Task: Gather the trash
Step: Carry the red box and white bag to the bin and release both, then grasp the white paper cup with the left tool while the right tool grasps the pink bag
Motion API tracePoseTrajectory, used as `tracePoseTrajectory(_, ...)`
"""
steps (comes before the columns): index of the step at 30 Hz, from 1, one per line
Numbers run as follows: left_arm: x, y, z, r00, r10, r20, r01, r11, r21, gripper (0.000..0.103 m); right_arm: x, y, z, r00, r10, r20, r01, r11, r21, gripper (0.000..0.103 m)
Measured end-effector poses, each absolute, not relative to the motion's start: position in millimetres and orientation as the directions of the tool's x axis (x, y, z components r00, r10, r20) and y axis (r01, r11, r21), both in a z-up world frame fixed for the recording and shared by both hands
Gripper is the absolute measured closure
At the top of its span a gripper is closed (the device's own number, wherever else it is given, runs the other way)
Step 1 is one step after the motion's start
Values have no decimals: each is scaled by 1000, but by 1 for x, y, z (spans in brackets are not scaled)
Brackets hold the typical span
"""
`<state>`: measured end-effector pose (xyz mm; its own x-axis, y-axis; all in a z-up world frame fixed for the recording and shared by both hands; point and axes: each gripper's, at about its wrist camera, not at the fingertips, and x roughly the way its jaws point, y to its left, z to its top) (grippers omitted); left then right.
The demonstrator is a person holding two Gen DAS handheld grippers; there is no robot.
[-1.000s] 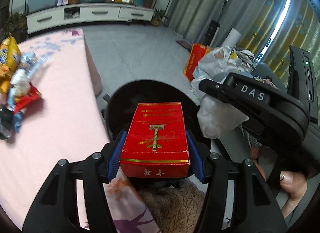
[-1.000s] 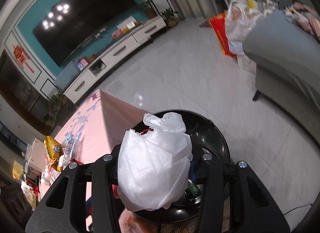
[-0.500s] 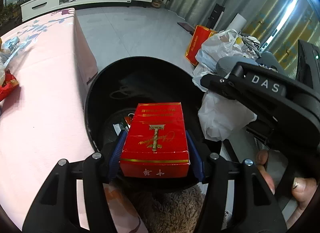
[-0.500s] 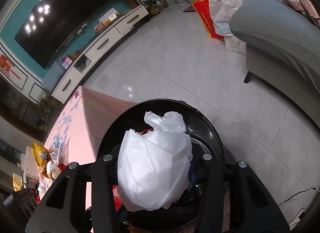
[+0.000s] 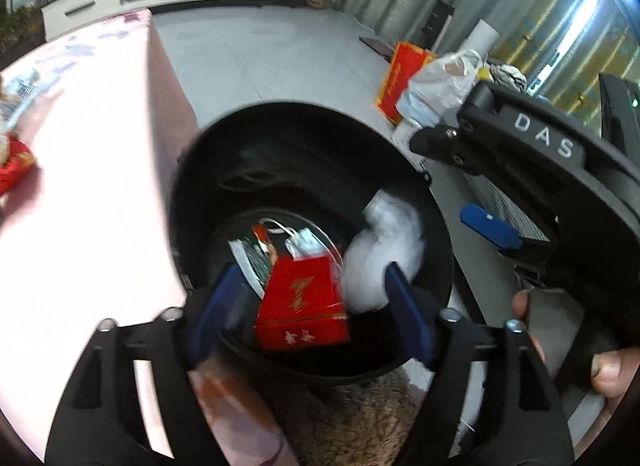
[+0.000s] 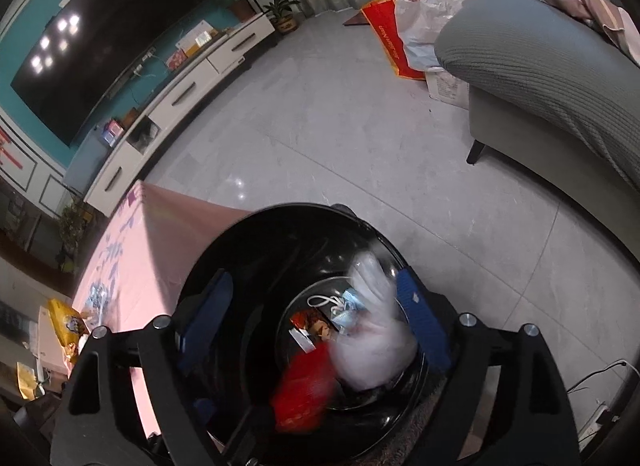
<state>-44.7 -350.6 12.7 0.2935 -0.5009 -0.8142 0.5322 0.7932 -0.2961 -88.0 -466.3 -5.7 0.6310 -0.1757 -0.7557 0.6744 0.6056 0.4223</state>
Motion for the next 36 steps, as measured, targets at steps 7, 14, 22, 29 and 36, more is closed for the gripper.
tracePoseTrajectory(7, -48, -311, 37, 349, -532, -772, 494, 804, -331, 6, -92, -460, 4, 689, -192, -699, 640, 613, 462, 6)
tracePoseTrajectory(14, -50, -232, 62, 471, -484, -737, 369, 868, -333, 3, -85, -440, 17, 736, -195, -648, 581, 674, 457, 3)
tracePoseTrajectory(22, -27, -104, 65, 574, -267, -774, 78, 959, -272, 3, -66, -402, 25, 774, -166, -612, 499, 754, 427, 3)
tracePoseTrajectory(29, -5, 0, 74, 635, -68, -769, -84, 984, -156, 3, -43, -342, 34, 810, -96, -579, 361, 859, 362, 3)
tracePoseTrajectory(36, 8, 74, 51, 650, 53, -758, -246, 959, -143, 3, -11, -256, 17, 816, -49, -576, 233, 940, 250, 3)
